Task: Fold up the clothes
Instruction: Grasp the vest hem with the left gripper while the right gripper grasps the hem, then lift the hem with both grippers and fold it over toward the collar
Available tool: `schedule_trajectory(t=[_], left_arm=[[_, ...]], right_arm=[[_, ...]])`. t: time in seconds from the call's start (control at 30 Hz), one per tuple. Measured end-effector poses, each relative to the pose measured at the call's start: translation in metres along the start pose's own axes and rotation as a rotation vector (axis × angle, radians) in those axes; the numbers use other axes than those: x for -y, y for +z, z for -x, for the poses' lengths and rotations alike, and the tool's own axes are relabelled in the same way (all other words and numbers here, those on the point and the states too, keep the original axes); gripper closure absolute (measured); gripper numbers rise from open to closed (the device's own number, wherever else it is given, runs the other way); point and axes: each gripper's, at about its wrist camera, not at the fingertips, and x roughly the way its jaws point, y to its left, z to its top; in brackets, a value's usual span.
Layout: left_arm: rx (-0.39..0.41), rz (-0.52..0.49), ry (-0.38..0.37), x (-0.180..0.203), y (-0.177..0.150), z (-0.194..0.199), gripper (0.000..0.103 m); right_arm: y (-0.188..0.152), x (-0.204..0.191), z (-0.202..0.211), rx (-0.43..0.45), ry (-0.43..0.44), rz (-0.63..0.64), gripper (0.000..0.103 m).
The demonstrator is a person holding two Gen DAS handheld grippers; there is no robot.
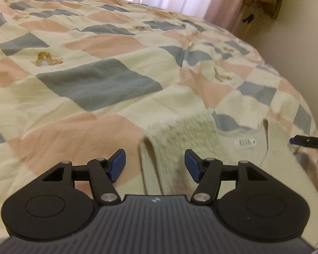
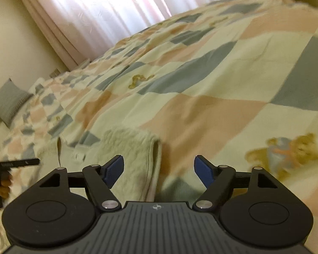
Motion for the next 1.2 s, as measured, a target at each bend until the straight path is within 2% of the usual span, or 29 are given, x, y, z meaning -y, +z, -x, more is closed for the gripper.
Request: schedule_trajectory(t=[0.13, 0.17, 0.2, 0.23, 0.27, 0.3, 0.33, 0.37, 0.47, 0.63, 0.7, 0.8, 0.83, 0.9, 0.93, 0.97, 1.0, 1.07, 1.13, 1.2], left_arm=[[0.030, 0.053, -0.068, -0.012, 0.006, -0.012, 0.048], [0.035, 0.061, -0.081, -0.013, 0.007, -0.014, 0.055], [0.036, 0.064, -0.096, -0.012, 0.007, -0.015, 0.070], [0.034, 0.066, -0.108, -0.011, 0.007, -0.015, 0.076], [0.034, 0.062, -0.116, -0.009, 0.007, -0.014, 0.078], [0.037, 0.042, -0.117, -0.005, 0.006, -0.010, 0.091], [0.040, 0.022, -0.117, -0.002, 0.004, -0.006, 0.092], [0.046, 0.002, -0.114, 0.001, 0.004, -0.001, 0.093], [0.090, -0.045, -0.137, 0.011, 0.001, 0.035, 0.094], [0.195, -0.136, -0.174, 0.046, -0.019, 0.133, 0.094], [0.242, -0.176, -0.186, 0.063, -0.044, 0.179, 0.094], [0.294, -0.202, -0.186, 0.087, -0.101, 0.241, 0.091], [0.306, -0.204, -0.181, 0.094, -0.123, 0.261, 0.089], [0.295, -0.215, -0.125, 0.109, -0.173, 0.287, 0.076], [0.272, -0.239, -0.079, 0.117, -0.198, 0.295, 0.071], [0.245, -0.263, -0.034, 0.125, -0.222, 0.301, 0.070], [0.210, -0.287, 0.008, 0.131, -0.243, 0.304, 0.070], [0.141, -0.353, 0.090, 0.144, -0.276, 0.304, 0.070], [0.110, -0.483, 0.191, 0.163, -0.302, 0.300, 0.070], [0.111, -0.656, 0.290, 0.185, -0.319, 0.291, 0.069]], right_arm=[[0.009, 0.010, -0.029, -0.007, 0.051, -0.060, 0.027], [0.010, 0.010, -0.034, -0.011, 0.060, -0.070, 0.026], [0.010, 0.010, -0.039, -0.014, 0.069, -0.078, 0.026], [0.010, 0.008, -0.042, -0.019, 0.080, -0.078, 0.029], [0.010, 0.005, -0.043, -0.031, 0.095, -0.064, 0.041], [0.009, 0.002, -0.044, -0.043, 0.109, -0.050, 0.054], [0.009, -0.002, -0.042, -0.048, 0.121, -0.035, 0.084], [0.008, -0.006, -0.033, -0.035, 0.121, -0.016, 0.089], [0.004, -0.018, -0.003, 0.005, 0.123, 0.041, 0.093], [-0.015, -0.055, 0.089, 0.130, 0.180, 0.208, 0.093], [-0.040, -0.074, 0.135, 0.182, 0.195, 0.289, 0.093], [-0.097, -0.098, 0.200, 0.242, 0.189, 0.380, 0.093], [-0.123, -0.108, 0.214, 0.230, 0.155, 0.442, 0.093], [-0.175, -0.129, 0.240, 0.198, 0.080, 0.563, 0.088], [-0.202, -0.138, 0.246, 0.154, 0.016, 0.614, 0.076], [-0.230, -0.146, 0.250, 0.110, -0.060, 0.663, 0.060], [-0.260, -0.153, 0.253, 0.067, -0.152, 0.718, 0.057], [-0.304, -0.164, 0.256, -0.002, -0.261, 0.810, 0.057], [-0.334, -0.174, 0.259, -0.024, -0.343, 0.892, 0.057], [-0.344, -0.185, 0.265, 0.008, -0.389, 0.939, 0.057]])
